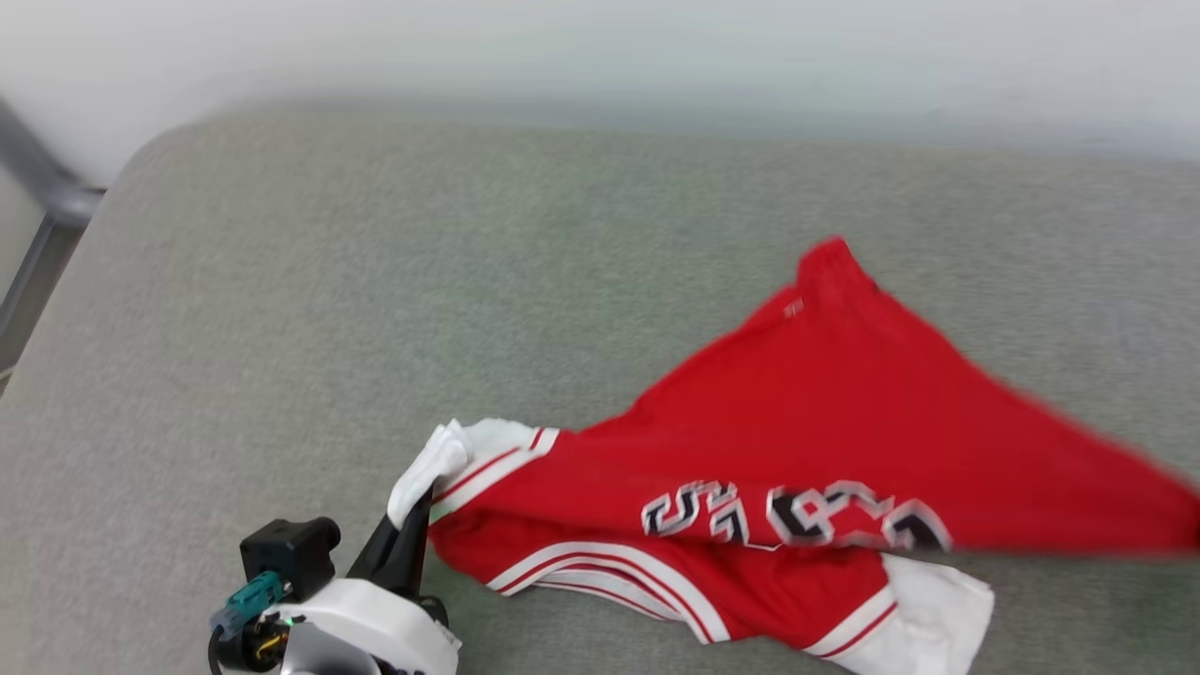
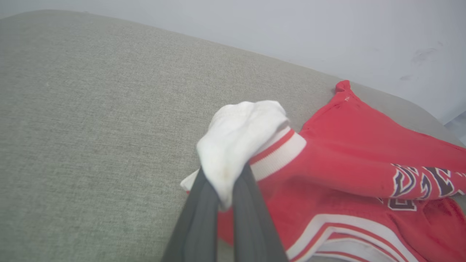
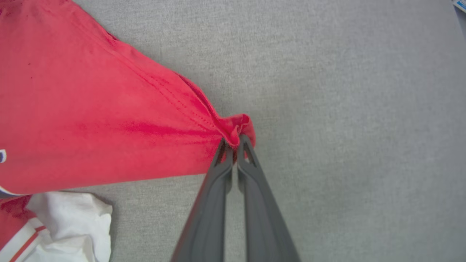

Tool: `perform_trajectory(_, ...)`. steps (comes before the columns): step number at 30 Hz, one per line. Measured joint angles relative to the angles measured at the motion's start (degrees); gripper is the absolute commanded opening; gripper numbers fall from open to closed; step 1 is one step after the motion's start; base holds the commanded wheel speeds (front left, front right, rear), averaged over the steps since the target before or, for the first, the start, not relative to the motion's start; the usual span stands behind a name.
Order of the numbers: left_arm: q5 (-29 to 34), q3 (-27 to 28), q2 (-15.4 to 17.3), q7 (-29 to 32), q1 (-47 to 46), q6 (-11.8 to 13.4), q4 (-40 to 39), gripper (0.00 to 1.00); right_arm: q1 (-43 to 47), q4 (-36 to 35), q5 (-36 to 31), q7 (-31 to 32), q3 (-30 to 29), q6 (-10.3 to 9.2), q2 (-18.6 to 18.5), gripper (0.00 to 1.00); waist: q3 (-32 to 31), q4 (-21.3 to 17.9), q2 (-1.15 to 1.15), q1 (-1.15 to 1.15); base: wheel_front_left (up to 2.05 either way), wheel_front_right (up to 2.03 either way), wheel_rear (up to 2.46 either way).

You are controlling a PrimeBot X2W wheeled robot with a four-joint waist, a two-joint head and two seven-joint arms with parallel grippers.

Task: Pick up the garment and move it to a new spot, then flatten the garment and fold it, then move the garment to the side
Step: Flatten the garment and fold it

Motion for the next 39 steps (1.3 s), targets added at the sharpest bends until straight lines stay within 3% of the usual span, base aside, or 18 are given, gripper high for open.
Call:
perform_trajectory(3, -0.4, 0.2, 0.5, 0.5, 1.0, 0.3, 0.1, 0.0, 9.3, -6.4, 0.3, 0.4, -3.0, 0.0, 5.1, 0.0, -1.4, -1.7, 0.0, 0.0, 0.0, 0.0, 0.0)
perform_trajectory(4, -0.7, 0.3, 0.8, 0.8, 1.7, 0.6, 0.3, 0.0, 14.6, -9.5, 0.4, 0.2, -4.2, 0.0, 8.9, 0.0, -2.2, -2.8, 0.0, 0.0, 0.0, 0.0, 0.0)
perform_trajectory(6, -0.9, 0.4, 1.2, 1.1, 2.2, 0.7, 0.4, 0.0, 19.1, -10.9, 0.3, -0.2, -4.2, 0.0, 11.4, 0.0, -2.9, -3.9, 0.0, 0.0, 0.0, 0.0, 0.0)
perform_trajectory(11, -1.2, 0.5, 2.0, 2.1, 3.0, 1.0, 0.6, 0.0, 27.1, -9.0, 1.9, -1.9, -2.2, 0.0, 13.5, 0.0, -4.0, -6.2, 0.0, 0.0, 0.0, 0.0, 0.0)
perform_trajectory(14, -1.3, 0.9, 2.7, 2.5, 3.3, 1.2, 0.6, 0.0, 28.8, -4.5, 6.4, -4.8, -0.4, -0.01, 13.7, 0.0, -4.1, -7.3, 0.0, 0.0, 0.0, 0.0, 0.0)
perform_trajectory(15, -1.5, 1.0, 2.8, 2.5, 3.4, 1.3, 0.6, 0.0, 29.0, -3.1, 7.7, -6.0, 0.3, 0.0, 13.7, 0.11, -4.0, -7.6, 0.0, 0.0, 0.0, 0.0, 0.0)
perform_trajectory(16, -1.6, 1.0, 2.8, 2.5, 3.4, 1.3, 0.6, 0.0, 29.0, -1.9, 8.6, -7.4, 0.8, 0.0, 13.7, 0.45, -4.0, -7.8, 0.0, 0.0, 0.0, 0.0, 0.0)
perform_trajectory(17, -1.7, 0.9, 2.9, 2.7, 3.4, 1.5, 0.4, 0.0, 27.9, 0.8, 10.9, -12.6, 1.3, -0.01, 13.7, 1.0, -3.7, -8.3, 0.0, 0.0, 0.0, 0.0, 0.0)
perform_trajectory(22, -1.7, 0.5, 2.9, 2.9, 3.5, 1.5, 0.2, 0.0, 23.5, 1.6, 11.9, -24.7, 0.9, -0.01, 13.8, 1.0, -3.3, -8.3, 0.0, 0.0, 0.0, 0.0, 0.0)
perform_trajectory(27, -1.6, -0.1, 2.6, 2.8, 3.1, 1.5, -0.2, 0.0, 17.9, 1.8, 7.6, -39.5, 0.5, -0.01, 13.7, 1.0, -3.1, -7.1, 0.0, 0.0, 0.0, 0.0, 0.0)
perform_trajectory(30, -1.3, -0.2, 2.5, 2.5, 2.4, 1.3, -0.6, 0.0, 14.0, 3.5, 5.8, -45.3, 2.7, -0.01, 13.3, 1.0, -2.8, -6.4, 0.0, 0.0, 0.0, 0.0, 0.0)
perform_trajectory(35, -1.0, -0.7, 2.1, 2.2, 1.8, 1.3, -1.6, 0.0, 7.1, 9.0, 4.8, -46.5, 8.5, -0.02, 9.5, 1.0, -1.9, -5.6, 0.0, 0.0, 0.0, 0.0, 0.0)
perform_trajectory(39, -1.0, -1.3, 1.6, 2.4, 1.1, 1.1, -2.4, 0.0, 0.7, 13.4, 6.9, -35.9, 13.8, -0.02, 5.7, 1.0, -1.0, -4.5, 0.0, 0.0, 0.0, 0.0, 0.0)
